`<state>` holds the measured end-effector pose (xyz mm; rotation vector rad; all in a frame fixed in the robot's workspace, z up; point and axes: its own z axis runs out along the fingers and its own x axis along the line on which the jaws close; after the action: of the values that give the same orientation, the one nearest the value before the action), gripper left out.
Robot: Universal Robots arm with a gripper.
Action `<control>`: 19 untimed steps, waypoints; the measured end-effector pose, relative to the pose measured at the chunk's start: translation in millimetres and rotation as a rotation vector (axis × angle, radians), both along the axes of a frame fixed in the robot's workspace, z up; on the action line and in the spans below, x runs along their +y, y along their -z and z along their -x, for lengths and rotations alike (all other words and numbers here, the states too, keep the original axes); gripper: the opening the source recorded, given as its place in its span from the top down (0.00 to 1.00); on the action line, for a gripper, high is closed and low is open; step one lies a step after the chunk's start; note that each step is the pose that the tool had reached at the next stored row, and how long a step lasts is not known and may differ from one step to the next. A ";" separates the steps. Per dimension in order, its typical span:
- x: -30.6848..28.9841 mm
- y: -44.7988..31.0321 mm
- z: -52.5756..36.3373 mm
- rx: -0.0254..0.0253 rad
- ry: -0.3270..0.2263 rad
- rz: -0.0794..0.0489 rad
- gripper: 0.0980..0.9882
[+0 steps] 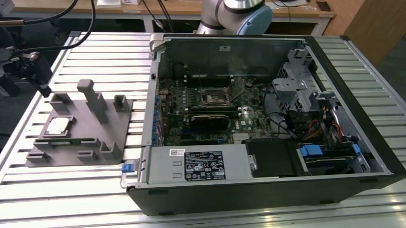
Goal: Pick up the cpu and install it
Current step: 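Pick up the cpu and move it towards the insertion slot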
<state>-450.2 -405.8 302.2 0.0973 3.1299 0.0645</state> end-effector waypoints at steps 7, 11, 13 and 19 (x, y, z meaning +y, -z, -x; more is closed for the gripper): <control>-0.2 3.8 0.0 0.0036 -0.001 0.001 0.32; -0.8 7.5 0.0 0.0080 -0.001 0.001 0.32; -1.5 10.3 0.0 0.0092 -0.004 0.001 0.32; -3.9 18.4 0.2 0.0091 -0.027 0.001 0.32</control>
<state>-450.3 -409.7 283.8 0.0551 3.1406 0.0634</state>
